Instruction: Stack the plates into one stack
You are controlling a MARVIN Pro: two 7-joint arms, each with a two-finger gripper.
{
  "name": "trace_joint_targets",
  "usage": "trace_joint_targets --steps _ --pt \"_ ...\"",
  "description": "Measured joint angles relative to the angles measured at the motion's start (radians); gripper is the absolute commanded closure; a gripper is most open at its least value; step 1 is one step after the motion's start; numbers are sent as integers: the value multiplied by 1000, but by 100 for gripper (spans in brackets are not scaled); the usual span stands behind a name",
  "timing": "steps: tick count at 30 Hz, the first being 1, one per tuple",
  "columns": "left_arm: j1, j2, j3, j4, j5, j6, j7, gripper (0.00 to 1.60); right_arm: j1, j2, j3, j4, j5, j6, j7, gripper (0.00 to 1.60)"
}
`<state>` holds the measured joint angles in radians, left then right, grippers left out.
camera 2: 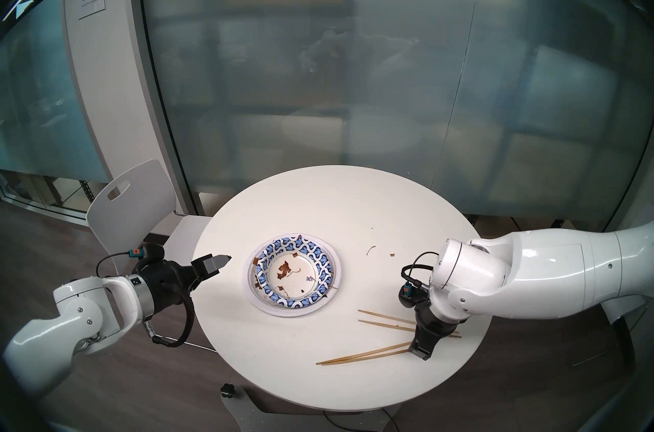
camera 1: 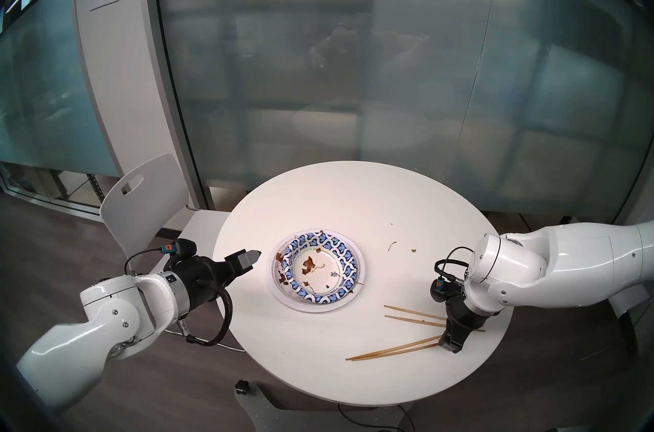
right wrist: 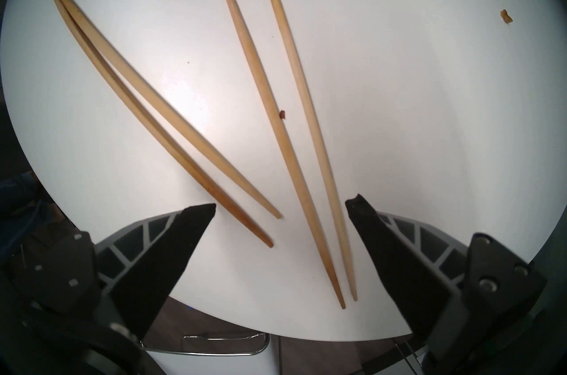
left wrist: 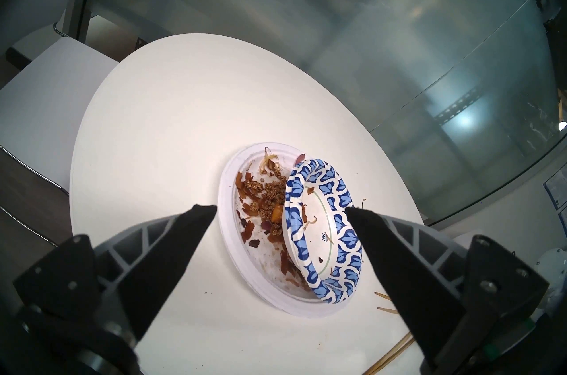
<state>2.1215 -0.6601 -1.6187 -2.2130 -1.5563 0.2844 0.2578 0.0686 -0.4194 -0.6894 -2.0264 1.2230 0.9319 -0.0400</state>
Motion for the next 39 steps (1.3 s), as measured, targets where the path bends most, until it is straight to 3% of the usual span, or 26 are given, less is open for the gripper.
trace_joint_targets --steps 13,23,30,31,32,36,39 --pt "-11 6 4 5 -9 2 3 0 8 4 12 32 -47 -86 106 0" --pt "-14 10 4 7 -9 2 6 0 21 13 17 23 -79 -104 164 0" --pt "-15 13 6 9 -9 2 6 0 24 -22 29 -7 -110 -125 192 0" --pt "-15 13 6 10 -9 2 6 0 24 -28 30 -10 -112 -126 194 24" --pt "-16 14 7 10 -9 2 6 0 24 -37 32 -14 -116 -127 196 36" --pt "-16 15 9 11 -8 2 6 0 24 -63 35 -24 -129 -127 206 32" --pt "-17 16 11 11 -8 2 6 0 24 -83 35 -33 -142 -124 219 74"
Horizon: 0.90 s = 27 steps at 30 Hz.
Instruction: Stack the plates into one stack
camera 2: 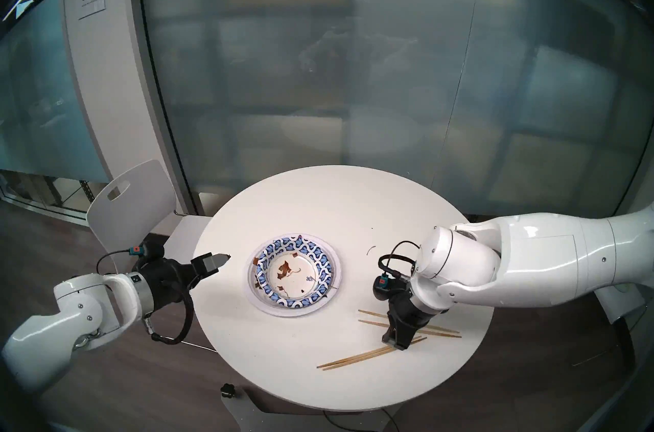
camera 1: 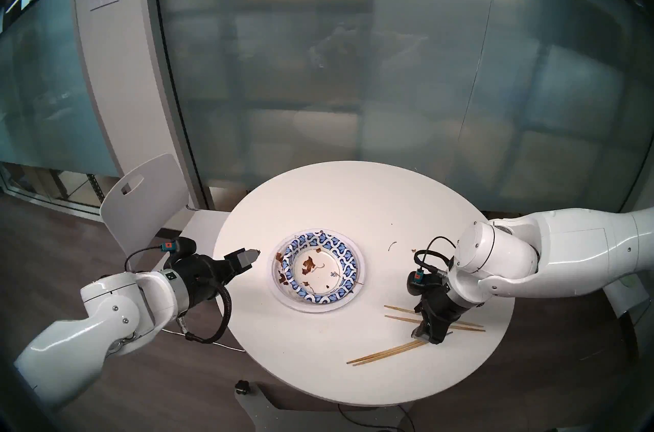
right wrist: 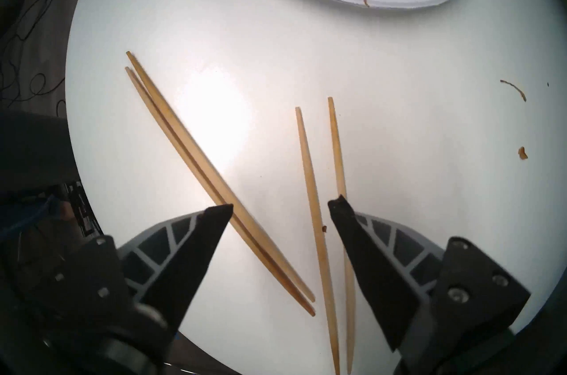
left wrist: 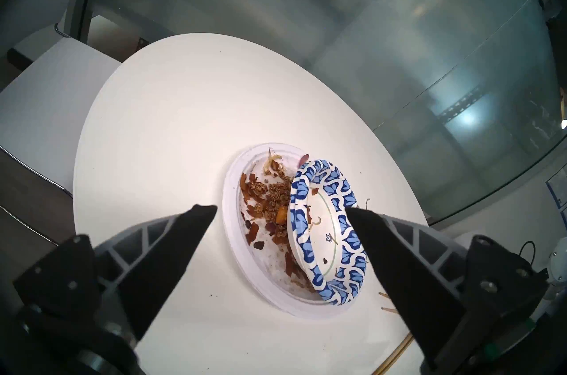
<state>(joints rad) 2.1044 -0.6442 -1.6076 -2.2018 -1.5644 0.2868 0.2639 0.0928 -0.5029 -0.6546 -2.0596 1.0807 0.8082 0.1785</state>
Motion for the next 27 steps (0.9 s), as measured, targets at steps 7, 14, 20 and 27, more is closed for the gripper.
trace_joint_targets --steps 7,14,20,27 --pt "-2 2 5 0 0 0 3 0 -3 -35 0 -19 -13 18 19 62" --pt "-11 2 20 6 2 0 4 0 -30 -62 2 -42 3 21 25 54" --pt "-18 3 30 9 5 0 4 0 -56 -75 9 -55 23 12 -1 0" --pt "-23 5 36 9 8 0 3 0 -80 -95 11 -38 37 7 -22 0"
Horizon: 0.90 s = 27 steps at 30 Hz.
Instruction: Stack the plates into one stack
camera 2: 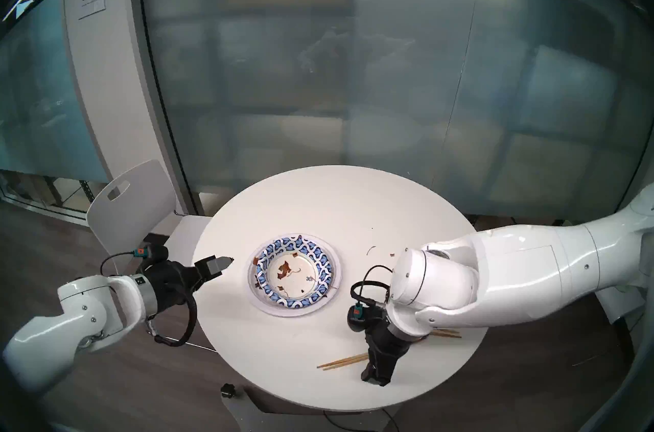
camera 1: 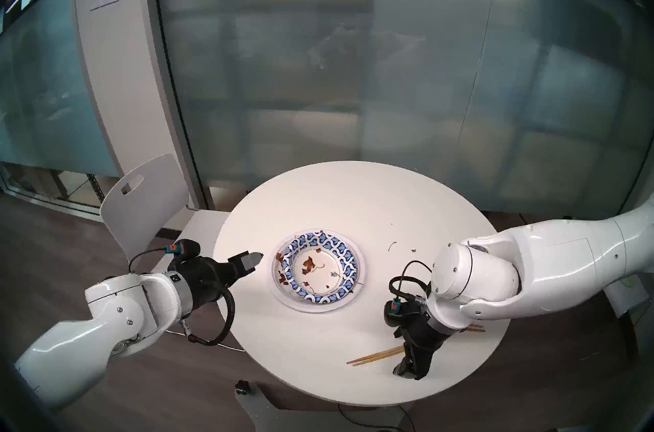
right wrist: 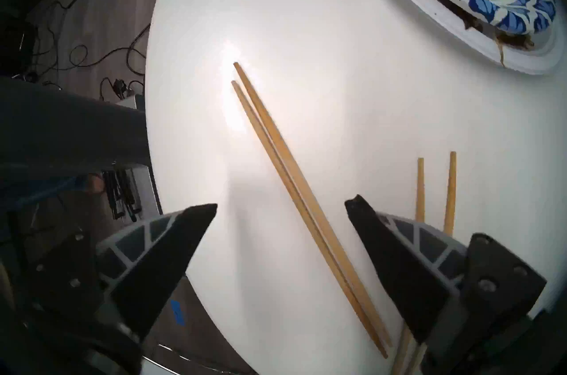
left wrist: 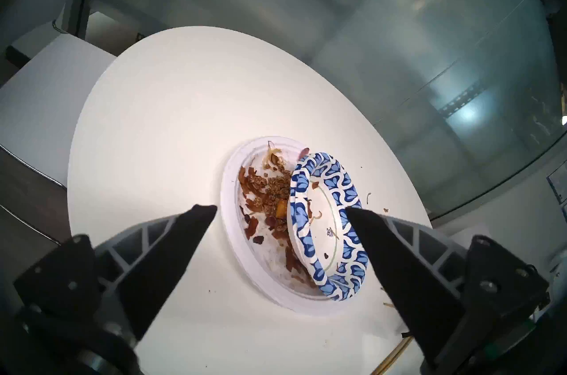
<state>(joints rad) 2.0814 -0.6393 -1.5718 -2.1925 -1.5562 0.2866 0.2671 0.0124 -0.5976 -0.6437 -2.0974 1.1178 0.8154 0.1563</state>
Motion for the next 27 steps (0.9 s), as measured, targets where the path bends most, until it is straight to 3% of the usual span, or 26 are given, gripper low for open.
trace_joint_targets --steps 27 --pt "13 9 -22 5 -20 -3 -4 0 1 -58 -22 123 -61 -2 100 0"
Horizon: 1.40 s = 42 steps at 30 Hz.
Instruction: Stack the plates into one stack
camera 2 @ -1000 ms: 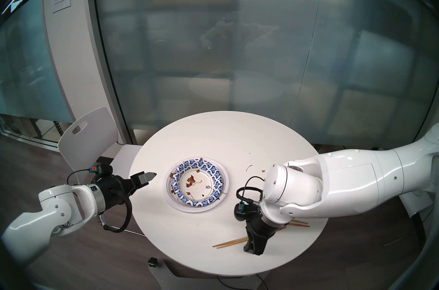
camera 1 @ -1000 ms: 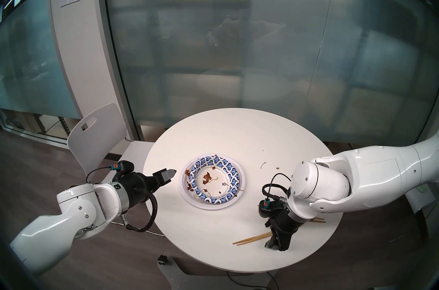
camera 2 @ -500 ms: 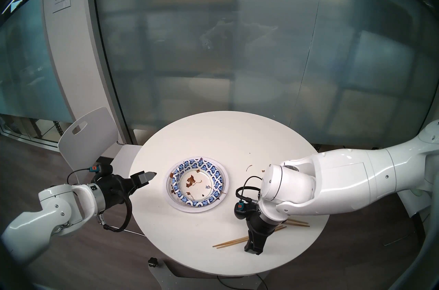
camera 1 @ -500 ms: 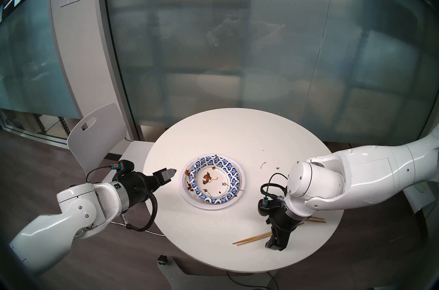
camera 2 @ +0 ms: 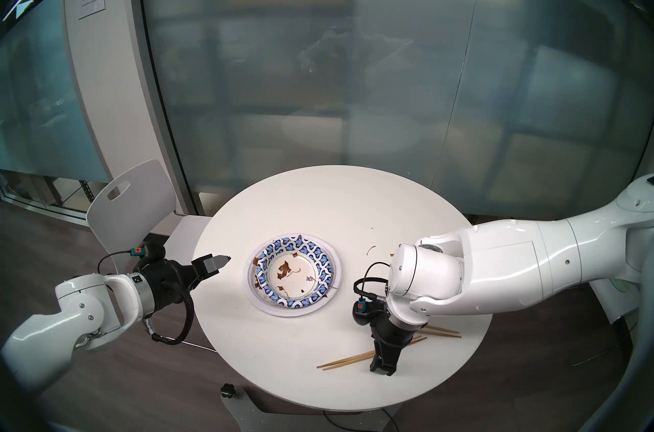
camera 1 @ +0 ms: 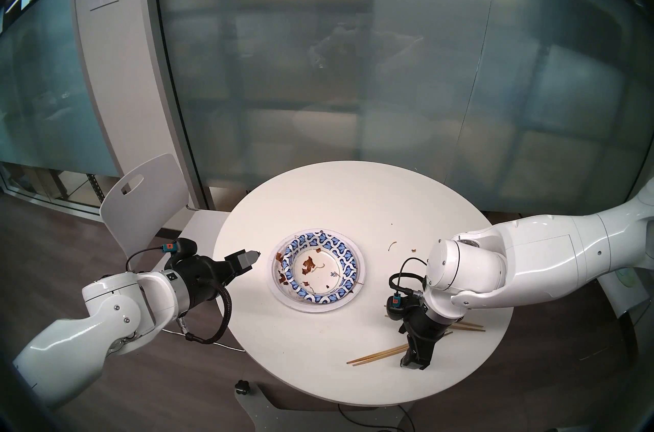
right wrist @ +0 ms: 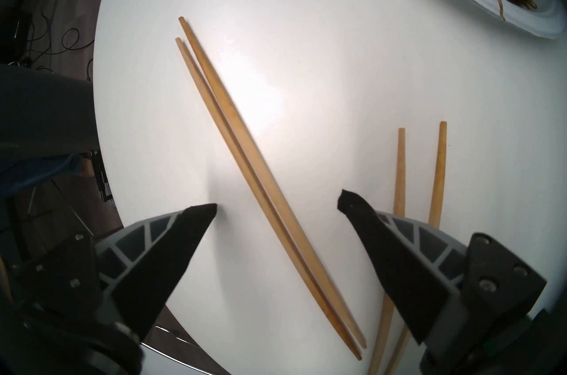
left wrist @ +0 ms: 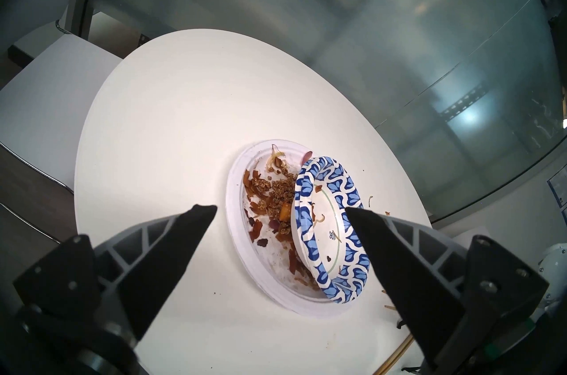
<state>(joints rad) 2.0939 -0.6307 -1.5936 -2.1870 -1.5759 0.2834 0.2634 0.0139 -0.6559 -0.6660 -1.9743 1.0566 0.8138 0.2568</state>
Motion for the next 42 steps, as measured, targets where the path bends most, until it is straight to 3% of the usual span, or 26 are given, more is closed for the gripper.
trace_joint_targets --steps 5,11,15,21,30,32,42 --pt "-5 1 3 3 -2 0 0 0 -2 -4 1 19 -2 -9 14 0" --pt "-19 1 11 9 -6 0 2 0 -9 -15 3 45 -2 -18 30 17" --pt "-32 1 23 15 -8 0 4 0 -10 -18 3 55 -2 -21 35 19" --pt "-49 1 40 20 -10 0 8 0 -11 -18 3 60 6 -20 37 55" --pt "-66 1 54 24 -12 0 15 0 -14 -13 5 59 29 -15 28 71" --pt "-68 1 55 24 -12 -1 17 0 -15 -10 6 58 35 -14 22 87" --pt "-74 2 56 26 -14 -1 18 0 -23 2 13 48 73 -1 -11 83"
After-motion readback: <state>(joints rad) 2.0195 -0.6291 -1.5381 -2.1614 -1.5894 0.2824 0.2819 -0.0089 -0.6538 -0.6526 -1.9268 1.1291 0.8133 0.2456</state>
